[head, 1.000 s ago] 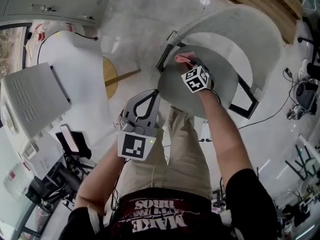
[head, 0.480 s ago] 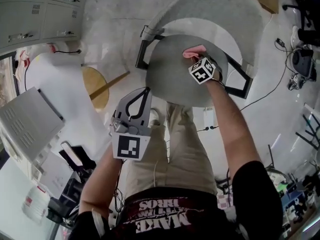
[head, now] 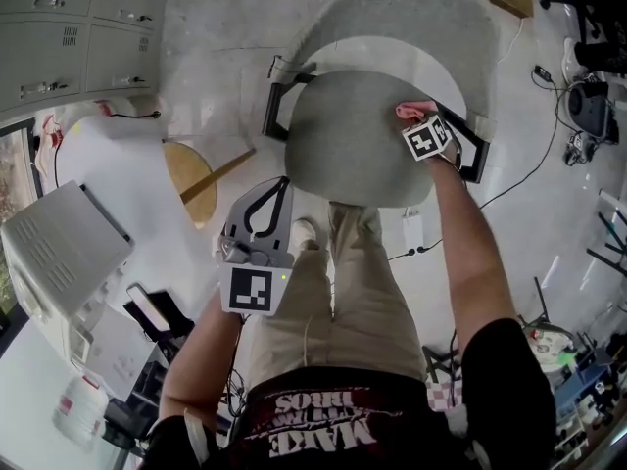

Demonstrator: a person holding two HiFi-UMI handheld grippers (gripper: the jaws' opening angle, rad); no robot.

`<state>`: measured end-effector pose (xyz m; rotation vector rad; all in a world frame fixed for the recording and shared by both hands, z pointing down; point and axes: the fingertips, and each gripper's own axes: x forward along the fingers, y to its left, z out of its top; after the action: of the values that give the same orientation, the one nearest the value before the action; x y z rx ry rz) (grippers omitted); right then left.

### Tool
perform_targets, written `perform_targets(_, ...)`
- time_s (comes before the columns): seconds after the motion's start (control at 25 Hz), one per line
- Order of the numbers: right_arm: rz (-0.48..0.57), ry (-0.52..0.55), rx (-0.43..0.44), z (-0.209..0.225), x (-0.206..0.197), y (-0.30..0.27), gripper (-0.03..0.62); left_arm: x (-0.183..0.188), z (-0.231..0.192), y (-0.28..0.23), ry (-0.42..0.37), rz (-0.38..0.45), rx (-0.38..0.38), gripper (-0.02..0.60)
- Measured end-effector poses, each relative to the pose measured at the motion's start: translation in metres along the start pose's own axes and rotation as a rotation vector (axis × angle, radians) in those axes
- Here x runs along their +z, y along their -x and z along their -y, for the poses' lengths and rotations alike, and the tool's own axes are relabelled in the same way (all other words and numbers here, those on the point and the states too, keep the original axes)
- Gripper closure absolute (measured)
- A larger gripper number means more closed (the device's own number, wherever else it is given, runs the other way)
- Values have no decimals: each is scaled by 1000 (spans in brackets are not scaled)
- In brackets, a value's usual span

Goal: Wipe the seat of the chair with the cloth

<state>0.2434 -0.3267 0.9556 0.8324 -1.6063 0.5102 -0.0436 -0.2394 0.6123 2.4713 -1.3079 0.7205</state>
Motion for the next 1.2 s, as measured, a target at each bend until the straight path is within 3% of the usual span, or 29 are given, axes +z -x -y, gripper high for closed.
perform_targets(0.12, 112, 35, 29, -36, 33, 21, 560, 3, 1, 9, 11, 5, 6, 575)
perform_targets(0.32, 264, 207, 199, -155, 95, 43, 560, 1, -2, 24, 14, 9, 21, 577)
perform_targets(0.48, 291, 278, 298, -235, 120, 41, 560, -8, -14, 35, 63, -6, 64, 577)
perform_targets(0.6, 246, 345, 316, -265, 117, 25, 560, -14, -19, 38, 84, -7, 78, 575)
perform_targets(0.68, 223, 364, 312, -268, 106, 16, 560, -19, -15, 39, 97, -12, 70, 577)
perform_targets(0.8, 213, 300, 305, -250, 91, 13, 560, -20, -10, 39, 110, -9, 62, 575)
perform_targets(1.2, 82, 134, 168, -134, -15, 16, 560, 0, 1, 26, 93, 31, 36, 575)
